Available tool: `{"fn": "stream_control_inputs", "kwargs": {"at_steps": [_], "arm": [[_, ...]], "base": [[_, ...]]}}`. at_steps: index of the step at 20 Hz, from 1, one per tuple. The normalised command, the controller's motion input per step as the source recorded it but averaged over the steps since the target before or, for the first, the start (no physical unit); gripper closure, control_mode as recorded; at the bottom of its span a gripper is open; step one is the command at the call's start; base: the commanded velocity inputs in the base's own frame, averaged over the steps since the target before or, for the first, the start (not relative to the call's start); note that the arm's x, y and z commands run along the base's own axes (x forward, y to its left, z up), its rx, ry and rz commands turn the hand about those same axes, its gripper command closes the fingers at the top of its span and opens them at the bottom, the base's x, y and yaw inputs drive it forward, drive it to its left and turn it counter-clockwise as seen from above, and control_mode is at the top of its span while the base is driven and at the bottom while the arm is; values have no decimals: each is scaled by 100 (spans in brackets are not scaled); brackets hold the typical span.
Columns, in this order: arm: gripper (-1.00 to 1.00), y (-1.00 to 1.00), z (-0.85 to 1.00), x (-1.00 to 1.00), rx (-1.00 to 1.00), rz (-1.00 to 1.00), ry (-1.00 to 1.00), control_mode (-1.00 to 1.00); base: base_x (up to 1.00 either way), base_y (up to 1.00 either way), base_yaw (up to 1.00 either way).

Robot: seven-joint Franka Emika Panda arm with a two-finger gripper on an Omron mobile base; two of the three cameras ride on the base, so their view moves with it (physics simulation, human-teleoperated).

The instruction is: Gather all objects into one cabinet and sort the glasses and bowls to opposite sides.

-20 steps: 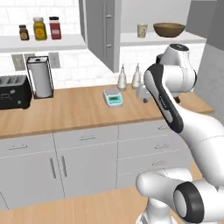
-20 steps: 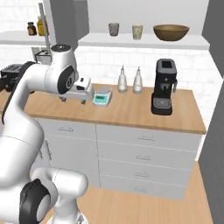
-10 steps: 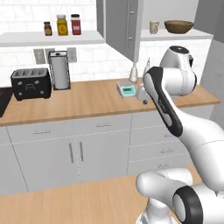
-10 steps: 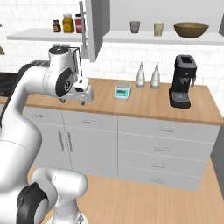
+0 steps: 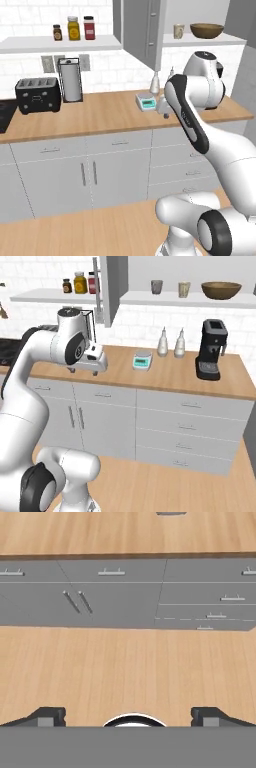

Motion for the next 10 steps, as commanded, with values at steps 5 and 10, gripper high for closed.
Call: {"fn": "stream_control_inputs", "kwargs": {"at_steps": [5, 10], "arm": [[-100, 0, 0, 0, 0, 0, 0, 100], [-100, 0, 0, 0, 0, 0, 0, 100]], "base": [[-9, 100, -2], [68, 100, -8]]}}
